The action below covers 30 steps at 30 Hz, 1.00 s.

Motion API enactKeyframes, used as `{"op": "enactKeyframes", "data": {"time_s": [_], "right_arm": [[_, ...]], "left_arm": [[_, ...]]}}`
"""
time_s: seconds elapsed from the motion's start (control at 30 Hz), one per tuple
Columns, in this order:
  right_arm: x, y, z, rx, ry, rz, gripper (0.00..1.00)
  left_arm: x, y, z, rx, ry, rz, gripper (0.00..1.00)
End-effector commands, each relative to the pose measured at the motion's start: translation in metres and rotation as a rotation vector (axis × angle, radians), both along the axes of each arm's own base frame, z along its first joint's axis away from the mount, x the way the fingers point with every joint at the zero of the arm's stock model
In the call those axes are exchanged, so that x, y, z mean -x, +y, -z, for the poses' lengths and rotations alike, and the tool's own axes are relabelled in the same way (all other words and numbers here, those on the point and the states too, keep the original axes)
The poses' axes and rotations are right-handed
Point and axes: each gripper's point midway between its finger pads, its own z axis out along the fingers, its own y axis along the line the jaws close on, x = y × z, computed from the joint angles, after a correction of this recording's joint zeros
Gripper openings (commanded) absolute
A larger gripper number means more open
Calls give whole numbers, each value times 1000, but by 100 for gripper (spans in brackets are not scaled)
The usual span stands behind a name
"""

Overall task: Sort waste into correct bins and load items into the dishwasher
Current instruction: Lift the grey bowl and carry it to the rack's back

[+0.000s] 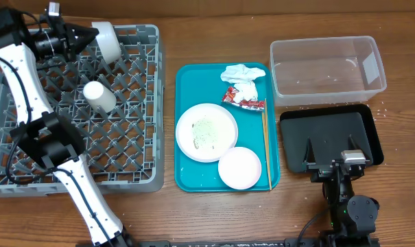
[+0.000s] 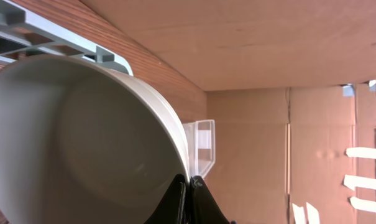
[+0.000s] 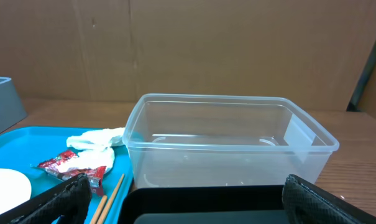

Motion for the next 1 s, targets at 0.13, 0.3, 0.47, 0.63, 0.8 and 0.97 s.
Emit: {"op": "enactKeyframes", "data": {"time_s": [0.13,0.3,0.47,0.63,0.8,0.97], "right_arm": [[0,2,2,0,-4,-8,100],[0,2,2,0,-4,-8,100],[0,2,2,0,-4,-8,100],[0,2,2,0,-4,-8,100],[0,2,2,0,-4,-8,100],[0,2,2,0,-4,-8,100]], "left_arm": [[1,9,0,12,-28,-3,4],[1,13,9,-31,-39,-8,4],[1,7,13,-16,-33,6,4],[0,8,19,-33,-28,4,4],[1,10,23,-51,-10,-3,4],[0,2,17,-17,-22,16,4]]}}
